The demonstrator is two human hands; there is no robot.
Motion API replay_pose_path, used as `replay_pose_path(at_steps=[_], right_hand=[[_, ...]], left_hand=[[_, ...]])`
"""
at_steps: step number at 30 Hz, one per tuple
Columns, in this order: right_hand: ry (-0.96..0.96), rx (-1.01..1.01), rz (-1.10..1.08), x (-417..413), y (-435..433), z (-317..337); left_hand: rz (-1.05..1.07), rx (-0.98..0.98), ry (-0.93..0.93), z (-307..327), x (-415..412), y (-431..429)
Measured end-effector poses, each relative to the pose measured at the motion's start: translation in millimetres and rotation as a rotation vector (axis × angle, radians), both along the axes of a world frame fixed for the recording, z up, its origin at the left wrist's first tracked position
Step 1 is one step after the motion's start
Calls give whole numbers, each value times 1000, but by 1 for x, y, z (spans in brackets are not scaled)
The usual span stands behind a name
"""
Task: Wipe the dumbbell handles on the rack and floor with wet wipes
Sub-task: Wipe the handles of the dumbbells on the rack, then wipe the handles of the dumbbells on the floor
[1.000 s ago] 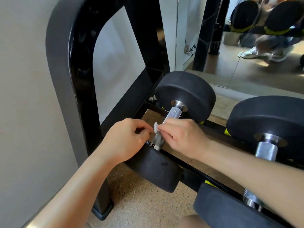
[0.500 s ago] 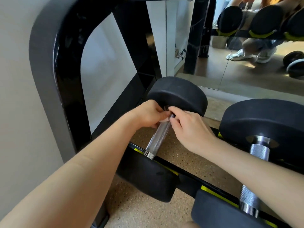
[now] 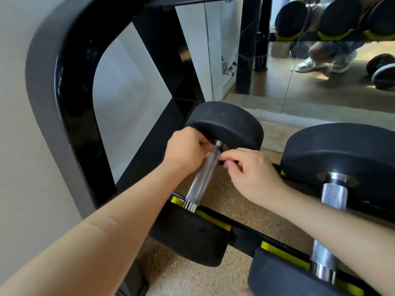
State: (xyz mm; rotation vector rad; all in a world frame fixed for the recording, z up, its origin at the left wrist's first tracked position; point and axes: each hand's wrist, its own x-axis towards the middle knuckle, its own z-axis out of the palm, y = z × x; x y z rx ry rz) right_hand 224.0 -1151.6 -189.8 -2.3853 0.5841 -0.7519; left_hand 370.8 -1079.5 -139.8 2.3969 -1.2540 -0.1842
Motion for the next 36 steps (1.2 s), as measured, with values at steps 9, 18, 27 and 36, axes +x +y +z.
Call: replay_pose_path(at_steps=[9, 18, 27, 36], right_hand=[[353, 464, 95, -4, 0, 20], [46, 1202, 15, -13, 21, 144], [-51, 1369, -100, -69, 69, 304], [-457, 1789, -435, -161, 102, 429]], left_hand=[[-67, 324, 195, 8, 14, 26], [-23, -496, 1246, 83, -36, 60], [137, -694, 1777, 230, -99, 98], [108, -317, 1617, 358, -171, 120]])
